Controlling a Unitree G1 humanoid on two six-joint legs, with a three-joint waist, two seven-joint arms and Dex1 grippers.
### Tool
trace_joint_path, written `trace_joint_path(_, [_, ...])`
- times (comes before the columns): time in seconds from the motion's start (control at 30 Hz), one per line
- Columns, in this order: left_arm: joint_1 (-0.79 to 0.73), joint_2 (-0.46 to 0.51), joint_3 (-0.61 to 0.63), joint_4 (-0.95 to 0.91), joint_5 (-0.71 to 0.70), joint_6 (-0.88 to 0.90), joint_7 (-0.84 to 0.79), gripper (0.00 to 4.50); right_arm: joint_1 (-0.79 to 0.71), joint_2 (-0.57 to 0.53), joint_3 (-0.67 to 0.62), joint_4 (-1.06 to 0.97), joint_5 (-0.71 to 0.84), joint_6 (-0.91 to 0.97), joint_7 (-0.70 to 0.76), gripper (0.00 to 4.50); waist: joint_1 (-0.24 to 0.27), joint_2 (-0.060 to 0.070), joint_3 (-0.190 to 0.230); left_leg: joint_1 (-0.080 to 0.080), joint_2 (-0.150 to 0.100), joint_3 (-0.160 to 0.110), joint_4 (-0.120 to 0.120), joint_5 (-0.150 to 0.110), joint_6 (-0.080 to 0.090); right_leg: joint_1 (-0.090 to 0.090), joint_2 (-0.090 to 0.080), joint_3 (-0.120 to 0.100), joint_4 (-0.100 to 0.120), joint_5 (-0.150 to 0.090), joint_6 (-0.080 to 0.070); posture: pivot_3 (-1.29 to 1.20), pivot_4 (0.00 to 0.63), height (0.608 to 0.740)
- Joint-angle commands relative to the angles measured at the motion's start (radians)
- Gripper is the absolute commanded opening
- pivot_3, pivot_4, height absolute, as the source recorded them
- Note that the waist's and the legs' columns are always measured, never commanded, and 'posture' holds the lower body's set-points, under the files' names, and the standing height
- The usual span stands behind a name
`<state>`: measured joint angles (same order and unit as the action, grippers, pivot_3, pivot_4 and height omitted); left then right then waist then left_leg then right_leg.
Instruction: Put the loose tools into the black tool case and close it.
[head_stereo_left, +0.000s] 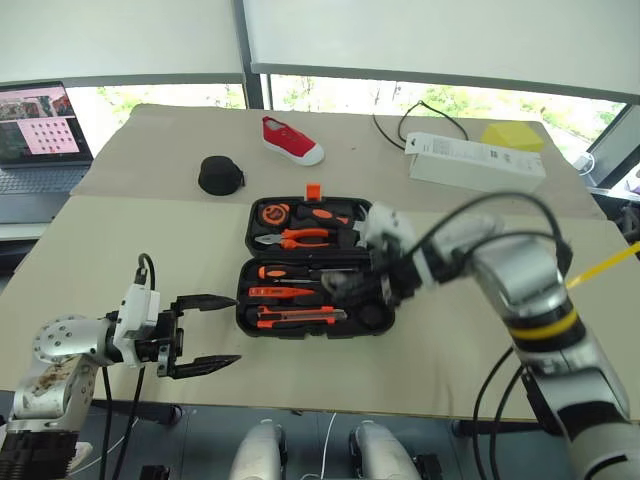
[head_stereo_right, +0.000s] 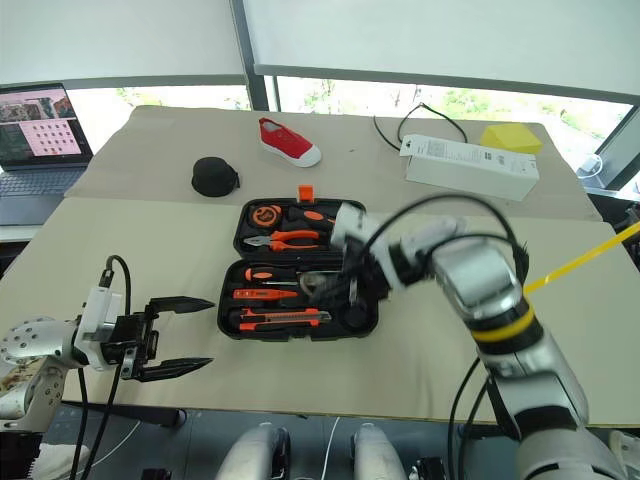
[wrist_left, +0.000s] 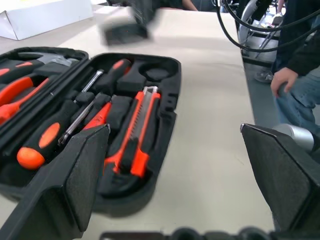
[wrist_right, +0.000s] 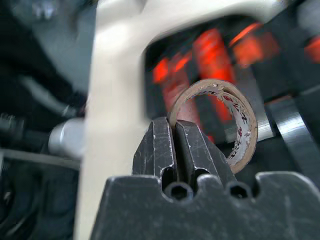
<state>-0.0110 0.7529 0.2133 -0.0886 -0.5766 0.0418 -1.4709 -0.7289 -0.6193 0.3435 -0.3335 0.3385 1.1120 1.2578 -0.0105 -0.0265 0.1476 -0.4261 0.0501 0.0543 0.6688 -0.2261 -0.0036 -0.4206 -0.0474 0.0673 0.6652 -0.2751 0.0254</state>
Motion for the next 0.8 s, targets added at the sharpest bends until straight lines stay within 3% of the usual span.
trace_joint_path(0.03, [0.001, -0.008, -0.003, -0.035, -0.015, -0.01, 0.01, 4.5, 0.03, -0.056, 0.02, -0.048, -0.034, -0.039, -0.071, 0.01, -0.003, 0.0, 0.0, 0.0, 0.0, 0.001, 0.001, 0.0, 0.0, 0.0, 0.0, 0.0, 0.0, 0.0, 0.0, 0.0, 0.15, 0.74])
trace_joint_path(0.57, [0.016, -0.006, -0.005, -0.05, -0.002, 0.007, 0.064, 4.5, 0.036, -0.197, 0.182, 0.048, -0.151, -0.187, -0.09, 0.01, -0.005, -0.002, -0.001, 0.002, 0.002, 0.002, 0.002, 0.0, 0.0, 0.001, 0.003, 0.002, 0.0, 0.001, -0.001, 0.0, 0.15, 0.74])
trace_joint_path(0.8, [0.023, 0.001, 0.003, -0.041, -0.002, 0.01, 0.073, 4.5, 0.026, -0.23, 0.174, 0.058, -0.143, -0.183, -0.065, 0.01, -0.003, -0.006, -0.003, 0.002, 0.002, 0.002, 0.002, 0.0, 0.0, 0.002, 0.003, 0.001, 0.0, 0.001, -0.001, 0.0, 0.15, 0.74])
